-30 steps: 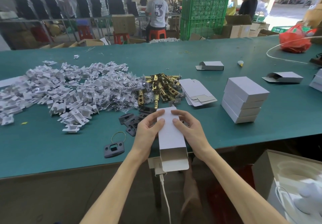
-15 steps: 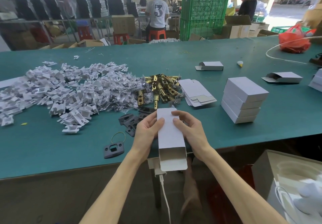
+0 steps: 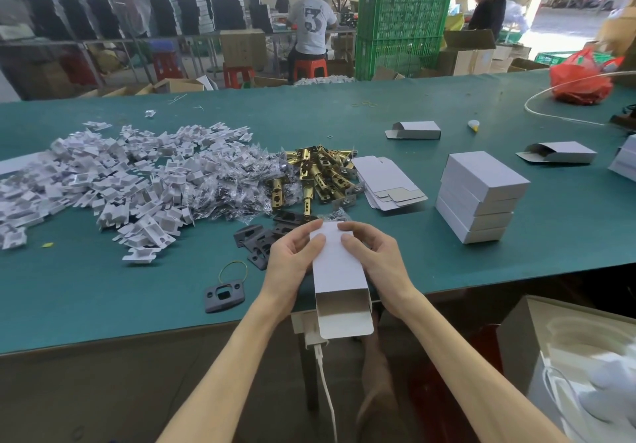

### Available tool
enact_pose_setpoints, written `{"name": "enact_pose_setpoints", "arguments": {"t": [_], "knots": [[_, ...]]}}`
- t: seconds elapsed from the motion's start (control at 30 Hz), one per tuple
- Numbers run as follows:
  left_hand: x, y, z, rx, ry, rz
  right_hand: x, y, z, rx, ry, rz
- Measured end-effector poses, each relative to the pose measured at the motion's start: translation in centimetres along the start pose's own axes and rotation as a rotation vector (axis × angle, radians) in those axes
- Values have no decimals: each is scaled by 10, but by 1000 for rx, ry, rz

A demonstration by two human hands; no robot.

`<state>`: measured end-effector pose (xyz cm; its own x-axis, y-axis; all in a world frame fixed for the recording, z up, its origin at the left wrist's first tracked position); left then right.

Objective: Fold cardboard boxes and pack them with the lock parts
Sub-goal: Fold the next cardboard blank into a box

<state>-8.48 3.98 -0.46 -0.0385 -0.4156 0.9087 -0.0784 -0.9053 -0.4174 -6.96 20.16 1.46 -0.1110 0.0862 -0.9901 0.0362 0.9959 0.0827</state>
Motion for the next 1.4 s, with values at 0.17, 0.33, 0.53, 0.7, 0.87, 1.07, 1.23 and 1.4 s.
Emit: {"name": "enact_pose_setpoints", "arguments": {"t": [0.17,0.33,0.53,0.7,0.87,1.07,1.23,1.4], "knots": [[0,0,1,-1,2,9,-1,-1,0,-4,13,2],[3,-4,2,-17,-5,-18,-4,1,1,6,16,1],[5,-6,3,-4,-41,-113,-5,2,2,16,15,8],[5,-6,2,1,-32,-132,-7,2,3,11,14,9],[8,-11,3,-24,-64,-200,-7,2,2,8,3,-5],[12,-13,4,-45,-92,-240,-5,1,2,-13,-22,-70],[11,-19,5,-72,-76,-253,-4,3,2,9,-32,-90],[10,-13,5,-44,-89,-231,4,7,-1,53,-97,-35]]}}
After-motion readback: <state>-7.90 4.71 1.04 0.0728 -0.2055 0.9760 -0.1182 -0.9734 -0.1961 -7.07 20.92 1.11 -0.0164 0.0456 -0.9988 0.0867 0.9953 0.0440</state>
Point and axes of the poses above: each hand's wrist, its own z-axis away from the middle knuckle, its own y-axis out of the back of the hand, x = y × z, the point moved 10 cm from there along -z, towards the middle knuckle, and after that the axes turned 11 degrees about z, right-handed, at the moved point
